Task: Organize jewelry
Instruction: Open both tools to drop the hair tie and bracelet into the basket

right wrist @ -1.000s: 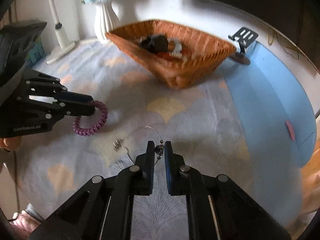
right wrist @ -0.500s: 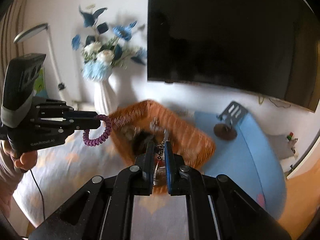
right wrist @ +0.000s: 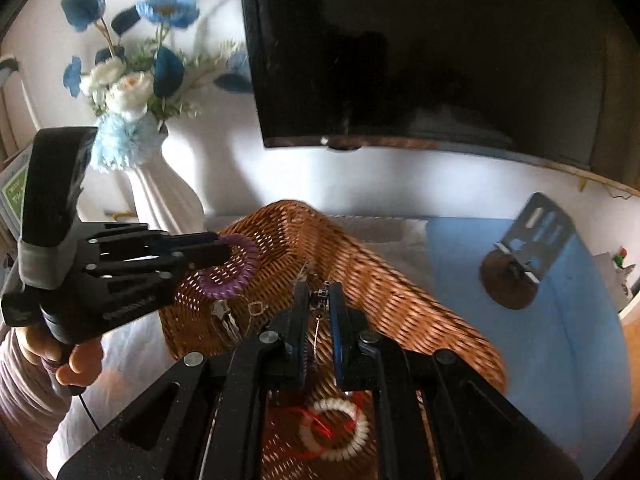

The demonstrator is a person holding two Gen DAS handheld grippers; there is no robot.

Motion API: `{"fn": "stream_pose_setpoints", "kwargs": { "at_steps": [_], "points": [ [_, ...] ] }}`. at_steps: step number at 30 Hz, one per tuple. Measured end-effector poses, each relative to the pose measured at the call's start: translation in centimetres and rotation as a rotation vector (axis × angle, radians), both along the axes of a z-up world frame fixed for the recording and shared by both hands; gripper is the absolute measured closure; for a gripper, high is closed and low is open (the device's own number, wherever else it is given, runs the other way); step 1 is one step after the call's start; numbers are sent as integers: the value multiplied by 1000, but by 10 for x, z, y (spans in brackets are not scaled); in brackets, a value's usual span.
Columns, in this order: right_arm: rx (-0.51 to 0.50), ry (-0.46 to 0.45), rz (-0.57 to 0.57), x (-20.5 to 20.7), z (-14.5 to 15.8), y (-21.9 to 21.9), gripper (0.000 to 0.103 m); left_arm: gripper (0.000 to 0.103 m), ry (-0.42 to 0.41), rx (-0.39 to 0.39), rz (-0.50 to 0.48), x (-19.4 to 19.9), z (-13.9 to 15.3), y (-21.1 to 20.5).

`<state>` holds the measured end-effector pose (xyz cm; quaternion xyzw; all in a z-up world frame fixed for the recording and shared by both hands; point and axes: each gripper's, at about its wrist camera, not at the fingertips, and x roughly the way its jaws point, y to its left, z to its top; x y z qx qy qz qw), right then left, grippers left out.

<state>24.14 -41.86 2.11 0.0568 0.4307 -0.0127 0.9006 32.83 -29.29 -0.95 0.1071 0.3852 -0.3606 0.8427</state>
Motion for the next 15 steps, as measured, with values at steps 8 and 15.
{"fn": "stream_pose_setpoints", "kwargs": {
  "at_steps": [8, 15],
  "points": [
    [56, -8, -16, -8, 1, -7, 74, 64, 13, -28, 18, -9, 2, 11],
    [38, -104, -3, -64, 52, 6, 67, 55, -72, -99, 51, -62, 55, 47]
  ]
}}
